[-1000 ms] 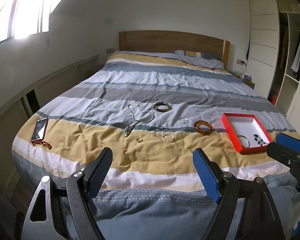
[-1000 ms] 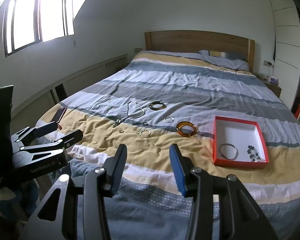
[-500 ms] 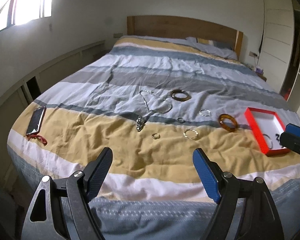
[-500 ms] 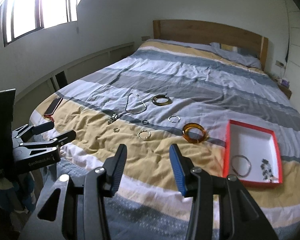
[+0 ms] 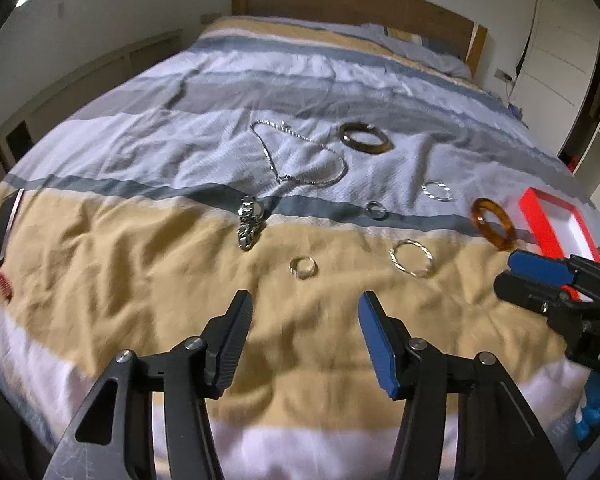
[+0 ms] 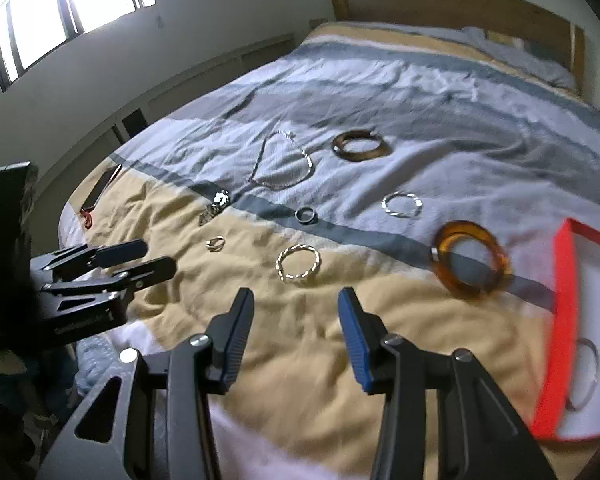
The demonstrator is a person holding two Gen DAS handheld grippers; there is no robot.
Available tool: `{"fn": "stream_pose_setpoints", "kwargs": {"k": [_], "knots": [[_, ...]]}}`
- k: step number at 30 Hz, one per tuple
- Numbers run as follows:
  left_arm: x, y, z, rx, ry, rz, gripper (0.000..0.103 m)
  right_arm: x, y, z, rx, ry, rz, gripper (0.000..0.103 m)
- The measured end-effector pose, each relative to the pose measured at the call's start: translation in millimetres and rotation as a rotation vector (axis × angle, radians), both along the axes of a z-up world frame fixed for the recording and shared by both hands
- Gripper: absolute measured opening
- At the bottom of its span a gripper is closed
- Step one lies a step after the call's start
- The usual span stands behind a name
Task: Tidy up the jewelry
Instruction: 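Grasp the small silver ring with the left tool while the right tool grasps the twisted silver hoop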
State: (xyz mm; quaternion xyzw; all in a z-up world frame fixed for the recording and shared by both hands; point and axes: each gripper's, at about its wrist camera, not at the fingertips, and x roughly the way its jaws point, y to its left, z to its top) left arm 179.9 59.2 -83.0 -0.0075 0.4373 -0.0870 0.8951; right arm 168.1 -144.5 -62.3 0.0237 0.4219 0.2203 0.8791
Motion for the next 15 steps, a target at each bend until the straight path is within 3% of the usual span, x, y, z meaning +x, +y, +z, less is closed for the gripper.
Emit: {"fn": "stream_pose_setpoints", "kwargs": {"k": [7,15], "knots": [[40,-3,-29,-0.011,0.073,-0.036,0.04,26,5,-35,0.014,0.062,0.026,0.042],[54,-7,-41,0.004,0.1,-0.05,0.03,38,13,-49,0.017,0.084,0.059,0.042]]}}
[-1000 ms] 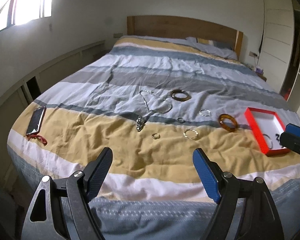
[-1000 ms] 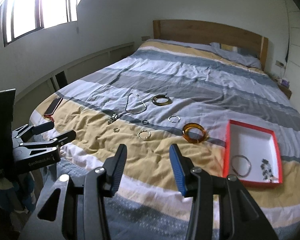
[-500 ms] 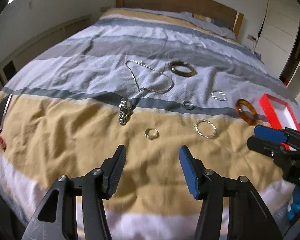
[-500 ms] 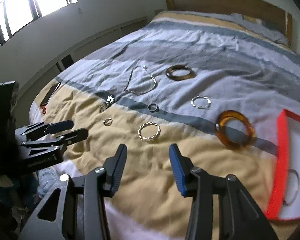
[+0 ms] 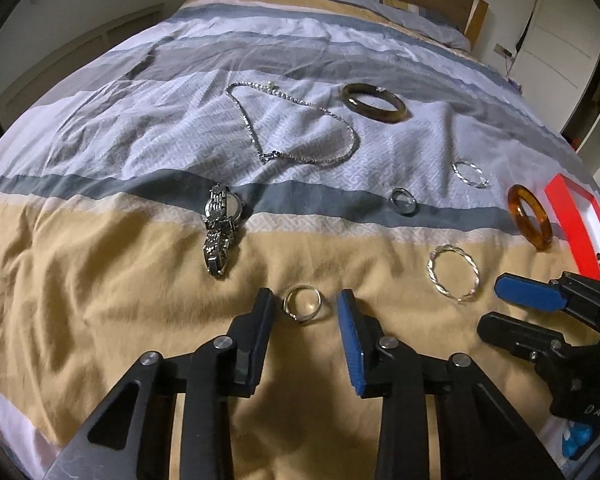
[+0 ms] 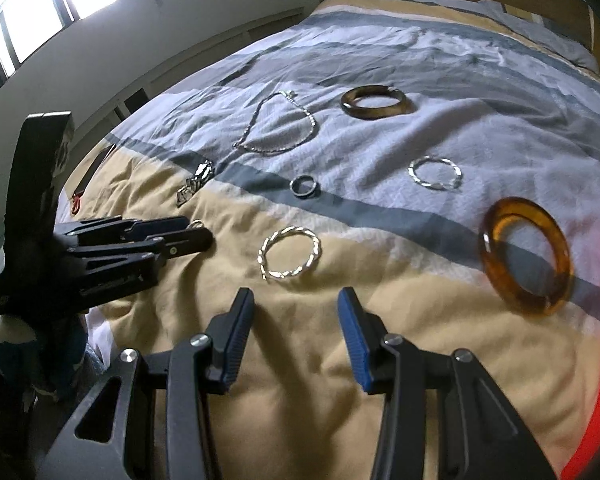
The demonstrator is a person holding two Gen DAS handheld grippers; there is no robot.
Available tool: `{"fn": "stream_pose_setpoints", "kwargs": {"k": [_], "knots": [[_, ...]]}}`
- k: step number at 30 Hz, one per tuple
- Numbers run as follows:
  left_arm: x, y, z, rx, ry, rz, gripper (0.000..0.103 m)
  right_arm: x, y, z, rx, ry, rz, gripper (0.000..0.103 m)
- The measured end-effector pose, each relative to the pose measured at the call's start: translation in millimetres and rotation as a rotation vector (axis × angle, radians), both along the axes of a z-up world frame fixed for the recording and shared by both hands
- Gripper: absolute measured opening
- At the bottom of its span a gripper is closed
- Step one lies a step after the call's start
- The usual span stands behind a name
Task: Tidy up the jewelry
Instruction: 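Grasp the small silver ring with the left tool while the right tool grasps the twisted silver hoop, then carry the ring and hoop into the red box and open both tools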
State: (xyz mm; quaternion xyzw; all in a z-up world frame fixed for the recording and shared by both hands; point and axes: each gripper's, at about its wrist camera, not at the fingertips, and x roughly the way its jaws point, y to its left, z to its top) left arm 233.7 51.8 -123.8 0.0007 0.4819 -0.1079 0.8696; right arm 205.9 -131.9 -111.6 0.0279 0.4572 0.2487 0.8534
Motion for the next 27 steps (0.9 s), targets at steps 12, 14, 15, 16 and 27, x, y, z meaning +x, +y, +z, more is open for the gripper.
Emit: {"fn": "stream_pose_setpoints", "kwargs": {"k": [12,14,15,16,27], "knots": [[-4,8,-1,-0.022,-0.027,0.032,0.02,24,15,-9,-0.024,-0.006,0.033,0.042],[-6,10,0,-0.028,-0.031,0.041,0.02,27,18,-10,-0.032,-0.006,0.038,0.042],[-7,11,1,-0.03,-0.033,0.046,0.02,29,19,-11,-0.034,-0.003,0.039,0.042],[-8,12,2,-0.03,-0.035,0.049,0.02,30,21,-12,-0.034,-0.003,0.04,0.042],[-24,9,17,-0.013,-0.068,0.05,0.02,21,14,-5,0.01,0.006,0.001,0.037]]}}
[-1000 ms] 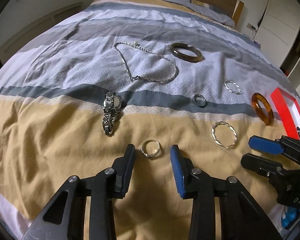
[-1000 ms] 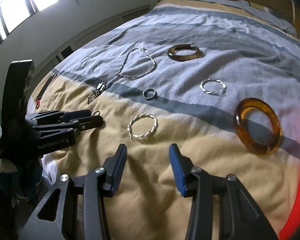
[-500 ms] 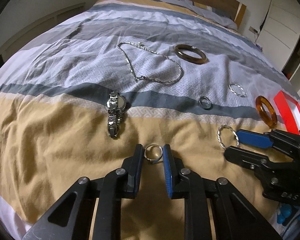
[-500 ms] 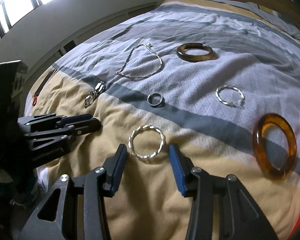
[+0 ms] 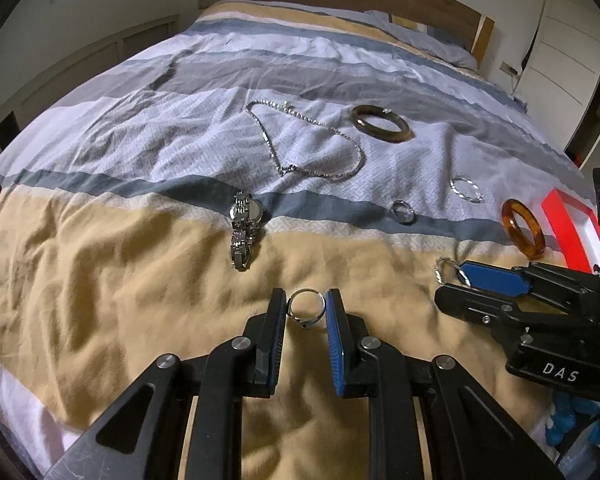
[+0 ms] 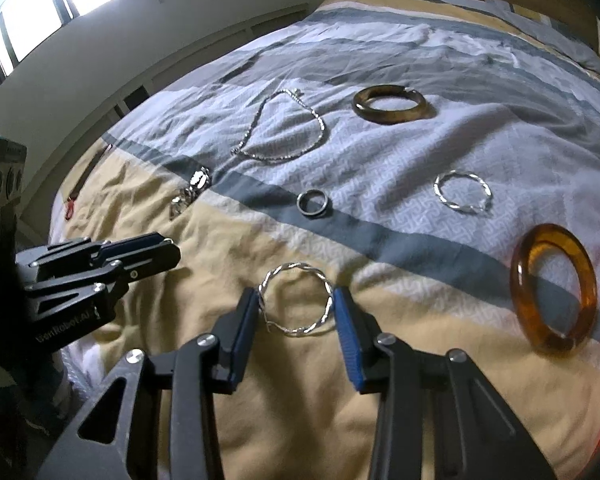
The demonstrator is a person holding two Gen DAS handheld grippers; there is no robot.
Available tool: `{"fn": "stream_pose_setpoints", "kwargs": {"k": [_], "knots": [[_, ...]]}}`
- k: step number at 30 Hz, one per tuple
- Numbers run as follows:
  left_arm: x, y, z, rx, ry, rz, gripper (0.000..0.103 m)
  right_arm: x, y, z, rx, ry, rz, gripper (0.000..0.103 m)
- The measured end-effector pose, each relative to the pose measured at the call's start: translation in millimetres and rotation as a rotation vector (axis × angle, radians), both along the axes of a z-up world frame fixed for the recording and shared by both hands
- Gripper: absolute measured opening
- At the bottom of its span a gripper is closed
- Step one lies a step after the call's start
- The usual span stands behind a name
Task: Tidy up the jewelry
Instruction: 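Carry the ring and hoop into the red box and open both tools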
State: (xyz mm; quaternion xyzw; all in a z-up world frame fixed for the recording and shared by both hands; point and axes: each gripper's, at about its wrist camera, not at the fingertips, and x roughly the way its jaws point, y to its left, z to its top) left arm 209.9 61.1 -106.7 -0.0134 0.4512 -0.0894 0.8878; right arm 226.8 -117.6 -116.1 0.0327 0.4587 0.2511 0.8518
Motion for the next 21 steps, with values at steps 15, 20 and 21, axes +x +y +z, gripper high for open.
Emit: {"fn": "stream_pose_setpoints", "kwargs": {"k": [15,20,21], "knots": [[-58,-38,61,0.013,-0.092,-0.08,0.02,-70,-46,81,0.036,-0.127,-0.094,0.037],[-76,-74,76,0.006,-0.103,-0.15,0.02,-101,-88,94,0.034,-0.155,-0.169,0.037],[-79,-84,78,0.006,-0.103,-0.17,0.02,-108,-100,95,0.034,-0.159,-0.189,0.037]]}}
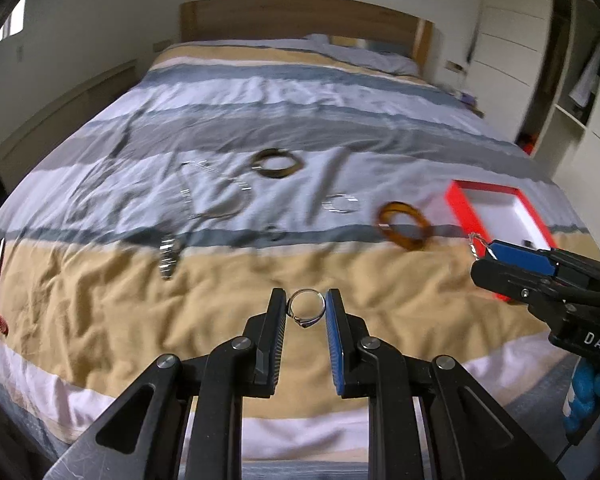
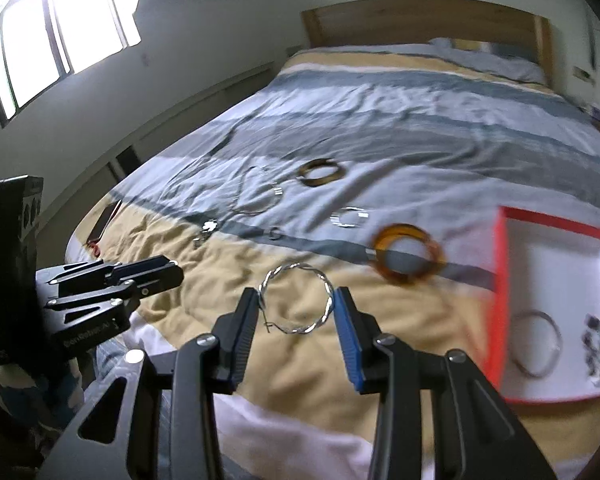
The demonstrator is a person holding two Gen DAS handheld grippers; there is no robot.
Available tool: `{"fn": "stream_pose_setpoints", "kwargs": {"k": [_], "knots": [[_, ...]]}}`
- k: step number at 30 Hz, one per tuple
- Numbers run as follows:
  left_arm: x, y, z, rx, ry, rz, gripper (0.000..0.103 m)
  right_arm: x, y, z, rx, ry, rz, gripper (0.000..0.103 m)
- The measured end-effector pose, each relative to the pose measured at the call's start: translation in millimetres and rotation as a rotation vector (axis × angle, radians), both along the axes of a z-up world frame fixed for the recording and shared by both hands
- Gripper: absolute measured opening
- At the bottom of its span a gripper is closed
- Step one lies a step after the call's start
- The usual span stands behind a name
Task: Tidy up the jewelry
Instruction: 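Carry the ring and hoop into the red box and open both tools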
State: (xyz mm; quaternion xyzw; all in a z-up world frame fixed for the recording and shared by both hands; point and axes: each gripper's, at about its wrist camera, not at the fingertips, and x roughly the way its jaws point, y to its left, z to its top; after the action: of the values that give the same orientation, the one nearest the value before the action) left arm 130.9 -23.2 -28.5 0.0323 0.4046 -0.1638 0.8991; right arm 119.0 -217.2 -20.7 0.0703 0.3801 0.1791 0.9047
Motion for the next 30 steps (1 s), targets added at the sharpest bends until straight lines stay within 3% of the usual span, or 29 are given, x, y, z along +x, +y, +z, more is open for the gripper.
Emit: {"fn": "stream_pose_setpoints", "kwargs": {"k": [9,14,23,30], "knots": [[-13,-98,11,0.01,0.005,-0.186,0.02,-35,-102,-3,-0.011,-0.006,-0.18,0.037],[6,-166,7,0.01,0.019,-0.283,0.02,-31,-160,-6,-0.037,0.004,-0.262,0.037],[72,-268,-14,0.02,0.047,-0.362,0.02,33,-223,-23,-0.108,0.046,-0.28,0.037],[112,-308,-50,0.069,0.088,-0.364,0.02,79,-250,-55,-0.159,0.137,-0.267,0.037]]}}
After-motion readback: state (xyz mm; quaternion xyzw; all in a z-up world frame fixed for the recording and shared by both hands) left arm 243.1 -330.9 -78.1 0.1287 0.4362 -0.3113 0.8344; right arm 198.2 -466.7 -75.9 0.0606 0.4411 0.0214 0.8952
